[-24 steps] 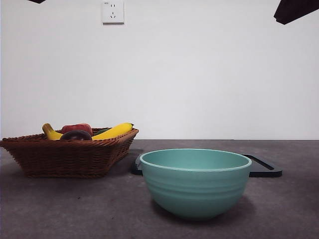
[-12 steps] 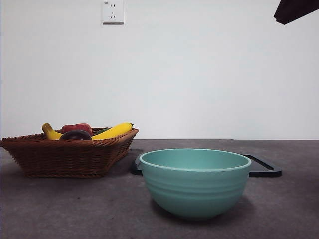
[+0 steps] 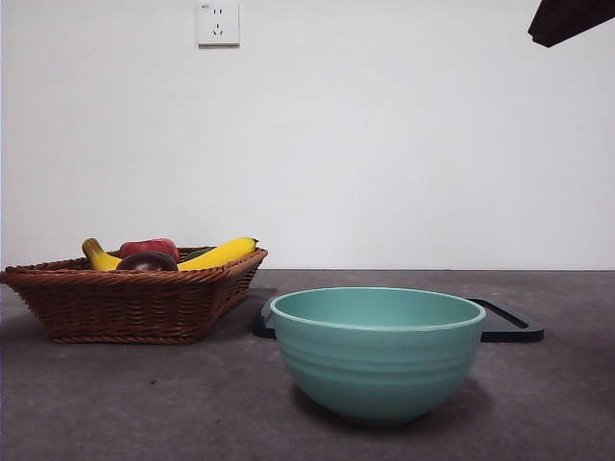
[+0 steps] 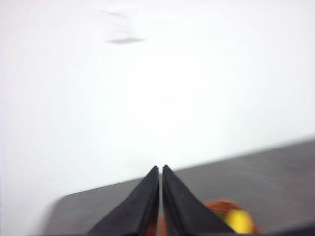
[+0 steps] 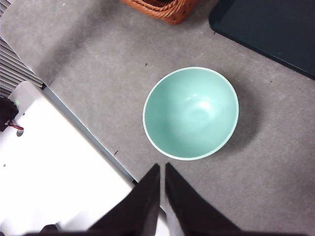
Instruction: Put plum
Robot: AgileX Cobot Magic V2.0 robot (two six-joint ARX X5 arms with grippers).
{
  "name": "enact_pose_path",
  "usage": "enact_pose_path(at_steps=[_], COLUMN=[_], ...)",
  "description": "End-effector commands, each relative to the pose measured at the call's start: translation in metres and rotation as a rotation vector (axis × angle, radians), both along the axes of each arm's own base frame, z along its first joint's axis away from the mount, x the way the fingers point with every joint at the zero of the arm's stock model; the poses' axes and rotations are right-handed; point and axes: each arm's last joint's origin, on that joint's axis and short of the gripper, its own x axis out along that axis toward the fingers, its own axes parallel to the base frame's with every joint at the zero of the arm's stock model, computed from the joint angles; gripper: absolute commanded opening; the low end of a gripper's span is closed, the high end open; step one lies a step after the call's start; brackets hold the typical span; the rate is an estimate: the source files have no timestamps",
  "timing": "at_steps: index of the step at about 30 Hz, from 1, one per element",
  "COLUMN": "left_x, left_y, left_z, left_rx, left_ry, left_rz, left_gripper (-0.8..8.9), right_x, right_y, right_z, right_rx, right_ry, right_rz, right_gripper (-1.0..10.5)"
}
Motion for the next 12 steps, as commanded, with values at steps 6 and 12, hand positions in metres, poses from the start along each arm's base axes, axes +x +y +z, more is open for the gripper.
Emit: enact_pose_path(at_steps=[6, 12], left_x=[-0.005, -0.005], left_y=[0.009, 0.011], left_z=[-0.081, -0.141], left_rx=[-0.002, -0.005], left_ry=[-0.004, 0.056], left_rz=[0.131, 0.149], left_gripper=[0.08, 0.08], right_x=[0.001, 0.001], right_y=[0.002, 0.002], right_z=[0.004, 0.004], right_rx=[0.008, 0.008], right_ry=[-0.020, -0.020], right_rz=[0.014, 0.014], right_gripper=[0.1, 0.1])
